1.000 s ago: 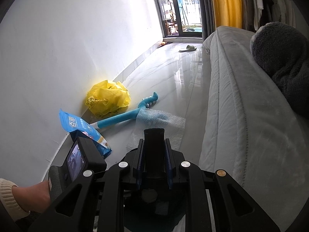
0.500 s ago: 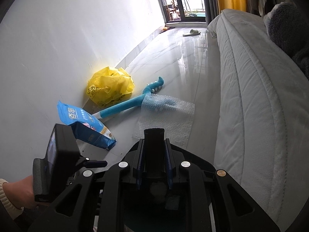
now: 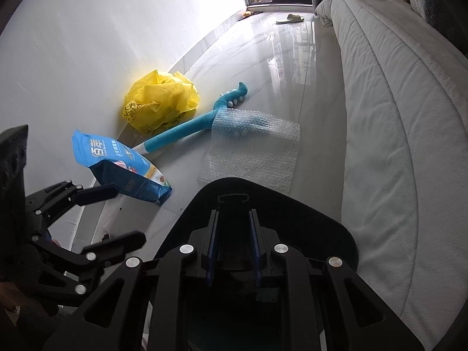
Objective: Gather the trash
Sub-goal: 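Open the left tool over the bin while the right tool opens too, then move both tools back over the bed toward the tissue wad and tissue pack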
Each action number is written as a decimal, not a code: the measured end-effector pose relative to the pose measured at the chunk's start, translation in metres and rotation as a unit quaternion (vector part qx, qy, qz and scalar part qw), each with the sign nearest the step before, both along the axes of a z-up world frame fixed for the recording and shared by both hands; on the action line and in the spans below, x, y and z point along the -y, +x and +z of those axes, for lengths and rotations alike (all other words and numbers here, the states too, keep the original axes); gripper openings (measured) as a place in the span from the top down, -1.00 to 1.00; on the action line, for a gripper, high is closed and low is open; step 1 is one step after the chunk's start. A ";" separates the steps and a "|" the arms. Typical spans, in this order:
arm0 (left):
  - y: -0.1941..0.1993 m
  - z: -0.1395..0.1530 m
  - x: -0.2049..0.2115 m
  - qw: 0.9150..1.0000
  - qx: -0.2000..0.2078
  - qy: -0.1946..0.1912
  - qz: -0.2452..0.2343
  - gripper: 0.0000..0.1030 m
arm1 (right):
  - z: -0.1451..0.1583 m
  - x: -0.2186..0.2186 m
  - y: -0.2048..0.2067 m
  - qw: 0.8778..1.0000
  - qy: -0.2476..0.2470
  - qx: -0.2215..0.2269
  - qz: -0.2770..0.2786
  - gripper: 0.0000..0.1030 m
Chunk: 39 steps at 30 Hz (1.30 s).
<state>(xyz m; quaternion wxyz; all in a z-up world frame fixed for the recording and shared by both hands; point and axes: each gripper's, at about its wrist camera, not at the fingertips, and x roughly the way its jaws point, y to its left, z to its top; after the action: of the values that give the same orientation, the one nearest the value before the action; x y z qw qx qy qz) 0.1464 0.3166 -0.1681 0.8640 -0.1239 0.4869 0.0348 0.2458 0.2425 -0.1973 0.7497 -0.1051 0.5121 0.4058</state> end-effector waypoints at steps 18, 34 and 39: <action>-0.010 0.080 0.006 0.985 0.147 0.088 0.021 -0.57 | -0.024 -0.005 -0.008 0.998 -0.048 -0.033 0.003 0.60; -0.005 0.143 0.033 0.967 0.232 0.100 0.033 -0.60 | 0.038 0.017 -0.019 1.000 -0.004 0.024 0.008 0.02; 0.005 0.151 0.058 0.966 0.240 0.100 0.016 -0.60 | 0.067 0.039 -0.012 0.998 0.023 0.056 -0.009 -0.03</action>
<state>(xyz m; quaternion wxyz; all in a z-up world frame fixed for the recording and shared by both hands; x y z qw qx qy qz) 0.1513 0.2585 -0.0176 0.9627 -0.0495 0.2574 0.0666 0.2340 0.2036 -0.1302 0.7831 -0.1058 0.4603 0.4046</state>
